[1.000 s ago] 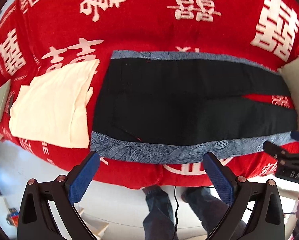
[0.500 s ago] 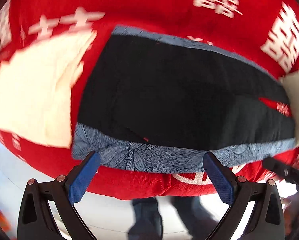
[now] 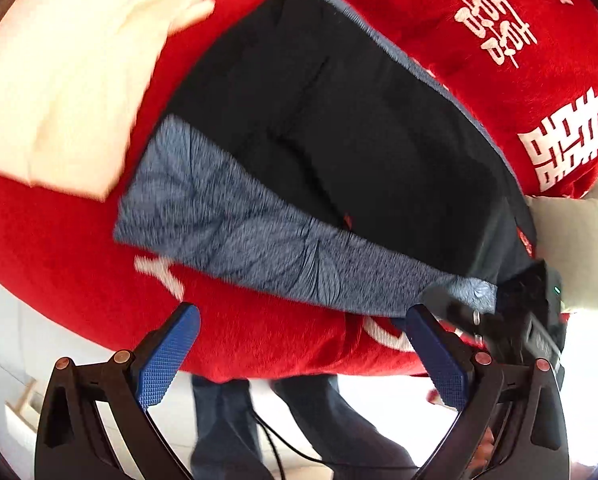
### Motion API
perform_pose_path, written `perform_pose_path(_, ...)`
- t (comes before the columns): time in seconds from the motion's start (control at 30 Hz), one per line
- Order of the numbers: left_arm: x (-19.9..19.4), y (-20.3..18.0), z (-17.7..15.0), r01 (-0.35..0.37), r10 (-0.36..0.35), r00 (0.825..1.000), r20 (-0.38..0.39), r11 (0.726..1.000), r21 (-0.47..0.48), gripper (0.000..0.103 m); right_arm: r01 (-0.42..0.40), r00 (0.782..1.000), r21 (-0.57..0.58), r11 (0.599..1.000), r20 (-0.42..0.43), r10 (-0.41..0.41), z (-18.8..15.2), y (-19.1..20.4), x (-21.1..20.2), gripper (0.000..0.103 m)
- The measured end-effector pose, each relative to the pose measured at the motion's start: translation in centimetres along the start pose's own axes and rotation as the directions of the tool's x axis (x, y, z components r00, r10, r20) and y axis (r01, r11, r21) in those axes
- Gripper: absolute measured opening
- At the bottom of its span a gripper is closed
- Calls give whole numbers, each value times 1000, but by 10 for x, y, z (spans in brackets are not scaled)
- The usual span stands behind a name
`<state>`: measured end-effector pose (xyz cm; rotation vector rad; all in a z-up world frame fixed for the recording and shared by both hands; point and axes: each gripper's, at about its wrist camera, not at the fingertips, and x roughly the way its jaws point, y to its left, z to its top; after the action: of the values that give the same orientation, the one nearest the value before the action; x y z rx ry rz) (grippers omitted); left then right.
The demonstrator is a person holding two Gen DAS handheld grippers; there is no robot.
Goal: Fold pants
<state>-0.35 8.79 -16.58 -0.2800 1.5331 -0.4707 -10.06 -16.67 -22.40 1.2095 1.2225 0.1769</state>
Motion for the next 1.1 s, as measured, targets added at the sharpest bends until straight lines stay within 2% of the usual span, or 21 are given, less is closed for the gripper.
perform_pose_path(0.13, 11, 1, 1, 49, -50, 999, -18, 998, -25, 103, -112, 993, 43, 993, 44, 110, 9, 6, -6, 76)
perform_pose_path(0.23, 17, -4, 10, 127, -128, 992, -15, 989, -82, 103, -196, 978, 32, 980, 83, 193, 17, 24, -23, 76)
perform_pose_path(0.33, 21, -12, 21, 189, -190, 982, 6, 974, -123, 103, -236, 968, -3, 972, 88, 236, 24, 42, -36, 76)
perform_pose_path(0.43, 23, -14, 29, 261, -258, 965, 41, 946, -193, 103, -270, 958, -34, 962, 93, 272, 30, 54, -49, 76)
perform_pose_path(0.5, 19, -13, 36, 269, -254, 963, 92, 936, -227, 100, -284, 954, -37, 958, 91, 286, 33, 58, -51, 76)
perform_pose_path(0.57, 13, -15, 45, 265, -243, 963, 116, 932, -246, 63, -277, 957, -41, 960, 83, 279, 32, 54, -51, 76)
perform_pose_path(0.6, 12, -16, 50, 263, -242, 964, 110, 933, -248, 58, -266, 960, -42, 963, 80, 268, 30, 51, -51, 76)
perform_pose_path(0.63, 10, -18, 53, 258, -238, 965, 109, 937, -237, 45, -256, 962, -39, 966, 82, 259, 29, 47, -52, 76)
perform_pose_path(0.67, 8, -20, 56, 249, -232, 967, 102, 944, -214, 27, -244, 965, -30, 969, 90, 245, 28, 39, -52, 76)
perform_pose_path(0.7, 5, -25, 60, 233, -221, 972, 86, 955, -186, 23, -232, 968, -22, 972, 97, 233, 26, 32, -54, 76)
perform_pose_path(0.77, -5, -36, 69, 230, -220, 972, 84, 963, -141, 22, -196, 973, 15, 980, 123, 193, 23, 12, -58, 76)
perform_pose_path(0.87, -20, -52, 83, 241, -234, 969, 82, 966, -89, 22, -203, 967, 95, 975, 175, 184, 15, -23, -68, 76)
perform_pose_path(0.93, -26, -61, 91, 249, -245, 967, 69, 967, -61, 22, -241, 954, 152, 958, 217, 206, 10, -47, -74, 76)
perform_pose_path(1.0, -27, -68, 96, 234, -232, 971, 53, 972, -35, 22, -320, 927, 207, 924, 269, 261, 8, -68, -79, 76)
perform_pose_path(1.07, -28, -72, 97, 213, -213, 976, 37, 977, -4, 22, -408, 889, 238, 882, 325, 323, 7, -82, -85, 74)
perform_pose_path(1.1, -28, -74, 98, 200, -200, 979, 28, 980, 8, 22, -458, 859, 254, 852, 372, 351, 6, -89, -90, 74)
